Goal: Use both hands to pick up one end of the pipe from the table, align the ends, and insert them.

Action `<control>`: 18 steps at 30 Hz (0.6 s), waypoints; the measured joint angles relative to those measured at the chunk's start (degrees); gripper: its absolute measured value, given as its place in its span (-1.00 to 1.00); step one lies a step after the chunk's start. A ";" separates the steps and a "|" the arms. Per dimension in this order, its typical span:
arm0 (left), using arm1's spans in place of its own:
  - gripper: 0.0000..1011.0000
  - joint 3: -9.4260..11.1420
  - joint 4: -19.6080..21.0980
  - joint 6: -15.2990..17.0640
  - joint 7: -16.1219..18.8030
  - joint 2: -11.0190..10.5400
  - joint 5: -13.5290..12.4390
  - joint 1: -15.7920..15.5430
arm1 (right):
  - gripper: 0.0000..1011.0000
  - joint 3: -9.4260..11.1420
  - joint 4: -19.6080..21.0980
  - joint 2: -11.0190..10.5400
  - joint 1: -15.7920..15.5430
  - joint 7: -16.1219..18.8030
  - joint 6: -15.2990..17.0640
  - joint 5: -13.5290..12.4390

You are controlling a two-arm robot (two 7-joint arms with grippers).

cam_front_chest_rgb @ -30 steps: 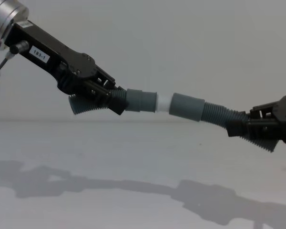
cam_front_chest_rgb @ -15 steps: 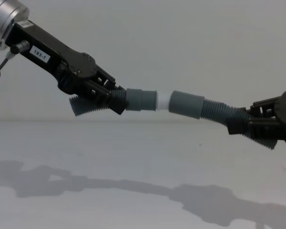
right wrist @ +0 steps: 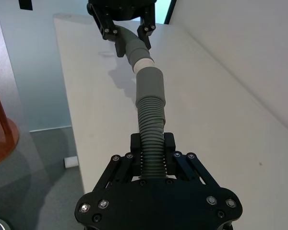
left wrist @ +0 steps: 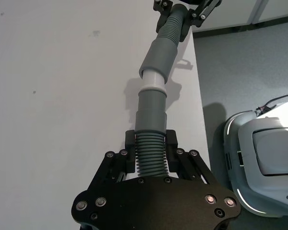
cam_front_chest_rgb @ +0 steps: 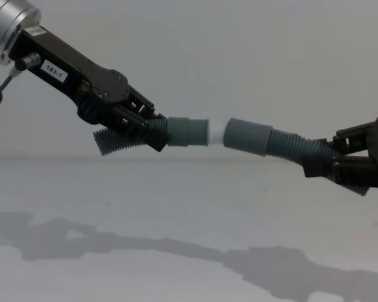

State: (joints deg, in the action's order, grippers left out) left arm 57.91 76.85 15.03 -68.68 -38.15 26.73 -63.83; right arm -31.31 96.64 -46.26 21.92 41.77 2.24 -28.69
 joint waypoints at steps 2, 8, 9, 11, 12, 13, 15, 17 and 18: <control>-0.35 0.07 -0.11 -0.04 -0.13 0.06 0.00 -0.06 | -0.50 0.05 -0.08 -0.06 -0.02 0.31 -0.59 0.35; -0.35 0.38 -0.45 -0.28 -0.67 0.27 -0.01 -0.36 | -0.50 0.20 -0.19 -0.17 -0.06 0.91 -1.75 1.05; -0.35 0.43 -0.50 -0.31 -0.73 0.29 -0.01 -0.40 | -0.50 0.22 -0.20 -0.18 -0.07 0.99 -1.86 1.12; -0.35 0.53 -0.60 -0.42 -0.88 0.35 0.00 -0.51 | -0.50 0.27 -0.23 -0.18 -0.09 1.10 -2.04 1.26; -0.35 0.56 -0.62 -0.44 -0.91 0.36 0.00 -0.54 | -0.50 0.32 -0.25 -0.18 -0.11 1.17 -2.16 1.36; -0.35 0.62 -0.67 -0.49 -0.97 0.40 -0.01 -0.60 | -0.50 0.35 -0.26 -0.18 -0.12 1.21 -2.23 1.44; -0.35 0.66 -0.68 -0.58 -1.01 0.42 -0.03 -0.65 | -0.50 0.41 -0.29 -0.19 -0.16 1.33 -2.40 1.63; -0.35 0.71 -0.69 -0.69 -1.04 0.43 -0.09 -0.69 | -0.50 0.44 -0.31 -0.17 -0.19 1.44 -2.49 1.72; -0.35 0.72 -0.69 -0.72 -1.05 0.43 -0.12 -0.69 | -0.50 0.49 -0.33 -0.15 -0.21 1.54 -2.56 1.81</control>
State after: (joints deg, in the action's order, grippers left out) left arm 58.63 76.16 14.31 -69.72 -37.72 26.62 -64.53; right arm -30.82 96.31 -46.42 21.71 43.31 -0.32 -26.88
